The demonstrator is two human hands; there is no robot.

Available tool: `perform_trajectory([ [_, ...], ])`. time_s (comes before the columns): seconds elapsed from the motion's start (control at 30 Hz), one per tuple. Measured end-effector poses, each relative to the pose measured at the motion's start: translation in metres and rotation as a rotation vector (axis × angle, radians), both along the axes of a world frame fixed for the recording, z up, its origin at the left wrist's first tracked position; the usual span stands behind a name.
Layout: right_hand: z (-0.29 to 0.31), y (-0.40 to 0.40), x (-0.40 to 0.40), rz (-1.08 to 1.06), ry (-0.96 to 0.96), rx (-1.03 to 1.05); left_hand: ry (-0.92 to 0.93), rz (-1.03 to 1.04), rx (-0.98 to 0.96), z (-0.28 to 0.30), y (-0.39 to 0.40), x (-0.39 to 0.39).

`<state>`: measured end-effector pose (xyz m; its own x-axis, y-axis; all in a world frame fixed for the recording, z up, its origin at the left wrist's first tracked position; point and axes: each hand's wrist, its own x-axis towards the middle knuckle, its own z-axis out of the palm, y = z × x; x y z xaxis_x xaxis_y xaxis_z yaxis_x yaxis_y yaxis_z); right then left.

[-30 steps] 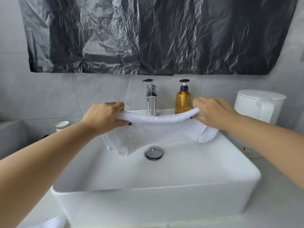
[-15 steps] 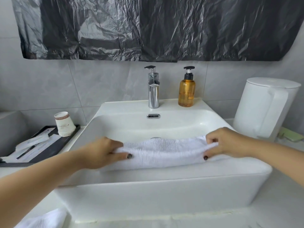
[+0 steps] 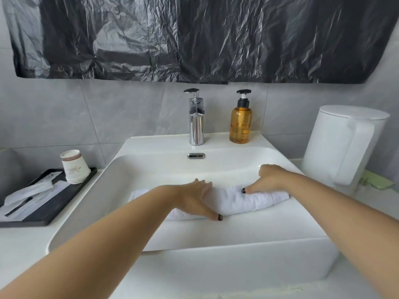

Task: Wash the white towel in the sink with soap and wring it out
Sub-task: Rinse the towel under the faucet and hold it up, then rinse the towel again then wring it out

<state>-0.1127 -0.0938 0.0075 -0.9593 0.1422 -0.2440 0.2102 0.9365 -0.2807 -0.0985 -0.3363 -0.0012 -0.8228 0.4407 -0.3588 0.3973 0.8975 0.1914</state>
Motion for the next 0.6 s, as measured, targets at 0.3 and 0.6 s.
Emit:
perform_trajectory([
  [0.3,0.068,-0.064,-0.017,0.186,0.787,-0.162,0.036,-0.043,-0.037,-0.022,-0.001,-0.001],
  [0.6,0.156,-0.136,-0.064,0.392,0.963,0.187,0.012,0.006,0.086,-0.01,-0.009,-0.005],
])
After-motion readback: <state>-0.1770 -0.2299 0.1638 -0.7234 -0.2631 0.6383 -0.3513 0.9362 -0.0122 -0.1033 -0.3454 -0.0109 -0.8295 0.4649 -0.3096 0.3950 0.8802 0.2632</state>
